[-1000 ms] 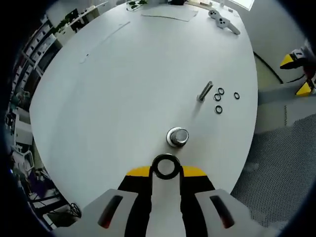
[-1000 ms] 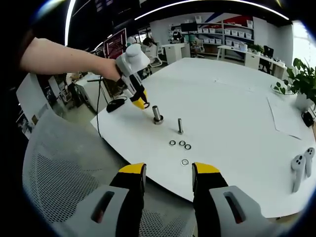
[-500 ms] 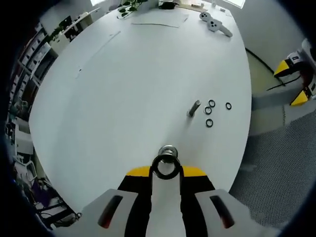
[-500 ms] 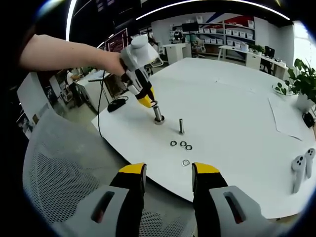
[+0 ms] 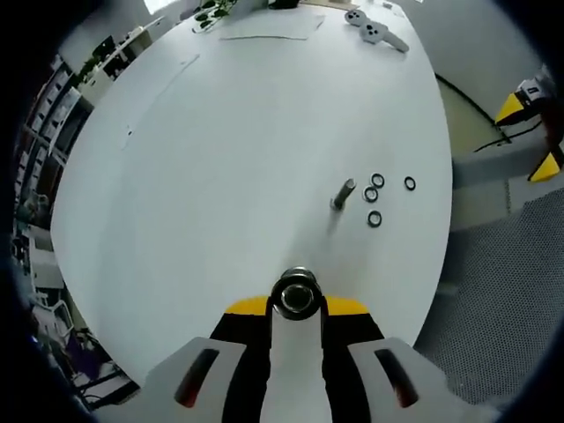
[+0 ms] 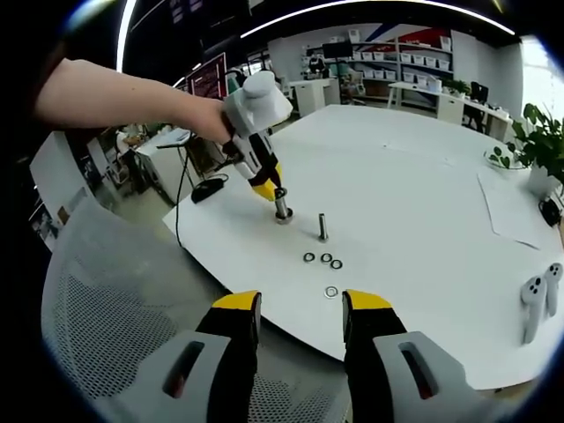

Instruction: Place the washer onto the threaded stud by aligning its center hole with the stud, sliding it down to the base, and recovering from edge contact or off-axis alignment until the washer reaches the visible bottom stop.

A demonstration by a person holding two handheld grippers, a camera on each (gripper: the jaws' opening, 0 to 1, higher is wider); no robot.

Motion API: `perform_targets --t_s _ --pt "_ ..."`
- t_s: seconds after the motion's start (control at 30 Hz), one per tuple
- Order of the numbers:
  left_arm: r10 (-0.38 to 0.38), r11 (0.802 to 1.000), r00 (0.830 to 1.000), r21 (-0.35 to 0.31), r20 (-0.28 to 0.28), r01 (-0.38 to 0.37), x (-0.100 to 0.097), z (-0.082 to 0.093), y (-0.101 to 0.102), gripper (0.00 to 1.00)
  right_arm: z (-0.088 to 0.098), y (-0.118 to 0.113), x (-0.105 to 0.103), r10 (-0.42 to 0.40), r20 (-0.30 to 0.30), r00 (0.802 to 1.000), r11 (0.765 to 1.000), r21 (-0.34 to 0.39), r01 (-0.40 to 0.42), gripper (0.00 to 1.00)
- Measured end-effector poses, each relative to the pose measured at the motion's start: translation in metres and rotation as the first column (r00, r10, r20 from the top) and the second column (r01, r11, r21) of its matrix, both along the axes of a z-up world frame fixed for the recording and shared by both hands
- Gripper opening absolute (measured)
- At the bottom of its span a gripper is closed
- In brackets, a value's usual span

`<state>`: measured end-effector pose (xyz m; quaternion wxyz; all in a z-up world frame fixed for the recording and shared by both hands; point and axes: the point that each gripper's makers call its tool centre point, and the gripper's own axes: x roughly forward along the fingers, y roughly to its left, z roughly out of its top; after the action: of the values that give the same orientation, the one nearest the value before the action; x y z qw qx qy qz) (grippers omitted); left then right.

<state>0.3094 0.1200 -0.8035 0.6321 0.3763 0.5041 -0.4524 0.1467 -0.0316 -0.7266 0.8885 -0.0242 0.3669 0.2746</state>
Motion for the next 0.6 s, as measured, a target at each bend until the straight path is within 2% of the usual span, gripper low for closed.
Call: perform_targets --t_s 0.2,0.37,0.6 --pt "-0.033 0.999 0.999 0.024 0.002 0.032 -0.006 -0.005 -0.002 0.18 0.001 -0.001 0.000 -0.008 0.001 1.000 1.000 0.004 0.008 0.39" --pt "-0.033 0.999 0.999 0.034 0.000 0.033 -0.004 -0.011 -0.003 0.18 0.001 -0.001 0.001 -0.010 0.002 1.000 1.000 0.006 0.010 0.39" --pt "-0.062 0.996 0.998 0.072 0.009 0.061 -0.006 -0.026 -0.003 0.19 0.001 -0.001 0.001 -0.012 0.003 1.000 1.000 0.007 0.012 0.39"
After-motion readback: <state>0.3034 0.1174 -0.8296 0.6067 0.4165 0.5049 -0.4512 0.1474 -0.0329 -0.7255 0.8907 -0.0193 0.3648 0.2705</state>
